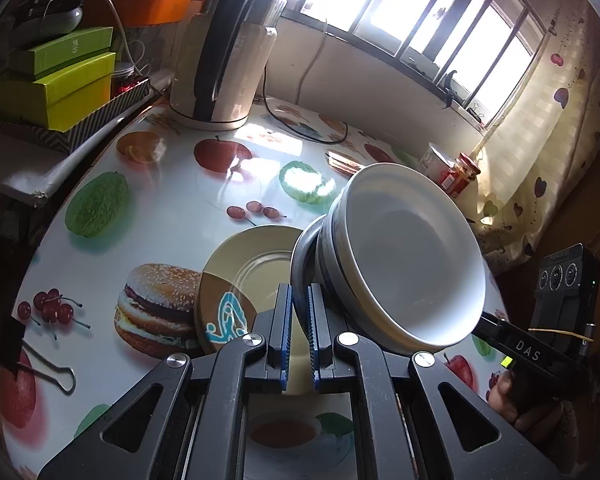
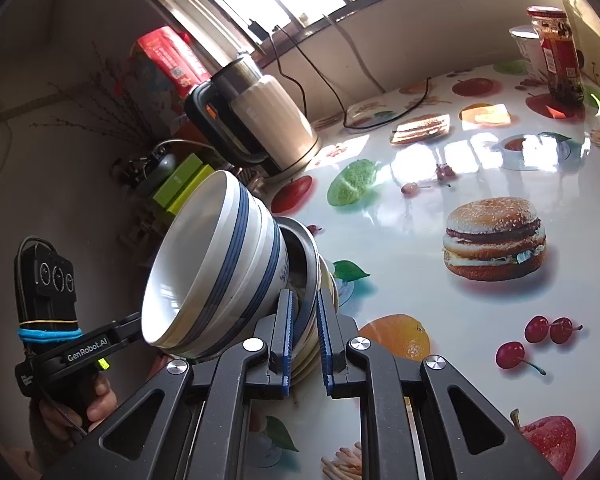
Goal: Organize plates and bowls
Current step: 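Lower the bowl stack onto the cream plate stack with both tools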
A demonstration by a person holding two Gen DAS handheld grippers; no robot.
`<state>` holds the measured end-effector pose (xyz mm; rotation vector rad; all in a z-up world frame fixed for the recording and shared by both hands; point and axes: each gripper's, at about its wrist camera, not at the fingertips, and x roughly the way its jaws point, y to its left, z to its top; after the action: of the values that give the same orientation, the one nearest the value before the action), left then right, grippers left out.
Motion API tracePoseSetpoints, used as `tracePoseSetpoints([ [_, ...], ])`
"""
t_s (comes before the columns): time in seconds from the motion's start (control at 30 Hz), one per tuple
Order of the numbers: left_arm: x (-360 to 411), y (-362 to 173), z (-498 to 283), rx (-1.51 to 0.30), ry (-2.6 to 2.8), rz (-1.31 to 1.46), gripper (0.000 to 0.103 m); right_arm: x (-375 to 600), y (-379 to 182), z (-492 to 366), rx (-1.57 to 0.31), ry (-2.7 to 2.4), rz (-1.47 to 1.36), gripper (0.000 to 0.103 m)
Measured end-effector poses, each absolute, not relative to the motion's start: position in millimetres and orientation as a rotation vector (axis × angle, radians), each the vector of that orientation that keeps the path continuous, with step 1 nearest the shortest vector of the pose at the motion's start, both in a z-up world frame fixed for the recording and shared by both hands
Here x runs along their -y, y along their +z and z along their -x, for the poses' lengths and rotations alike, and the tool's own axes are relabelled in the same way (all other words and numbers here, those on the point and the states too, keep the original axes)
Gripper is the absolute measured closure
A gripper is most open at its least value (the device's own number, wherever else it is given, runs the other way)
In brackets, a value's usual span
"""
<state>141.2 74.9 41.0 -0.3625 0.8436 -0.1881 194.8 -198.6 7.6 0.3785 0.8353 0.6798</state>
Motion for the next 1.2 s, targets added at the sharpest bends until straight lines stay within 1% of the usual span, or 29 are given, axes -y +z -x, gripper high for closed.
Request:
tracePoseSetpoints([
  [0.9, -103, 31, -144, -0.850, -0.146, 0.389, 0.097, 167, 0, -212, -0.871, 0.709, -0.350, 0.090],
  [0.97, -104, 32, -144, -0.846, -0.145, 0.385, 0.102, 166, 0, -213, -0.873, 0.711, -0.346, 0.090],
  [1.1, -107, 32, -148, -0.841, -0.150, 0.370, 0.102, 162, 1, -214, -0.874, 0.714, -0.343, 0.090],
  [1.2, -105, 43, -146, -0.786, -0.130, 0.337, 0.102, 160, -1, -214, -0.884, 0.703, -0.316, 0.090],
])
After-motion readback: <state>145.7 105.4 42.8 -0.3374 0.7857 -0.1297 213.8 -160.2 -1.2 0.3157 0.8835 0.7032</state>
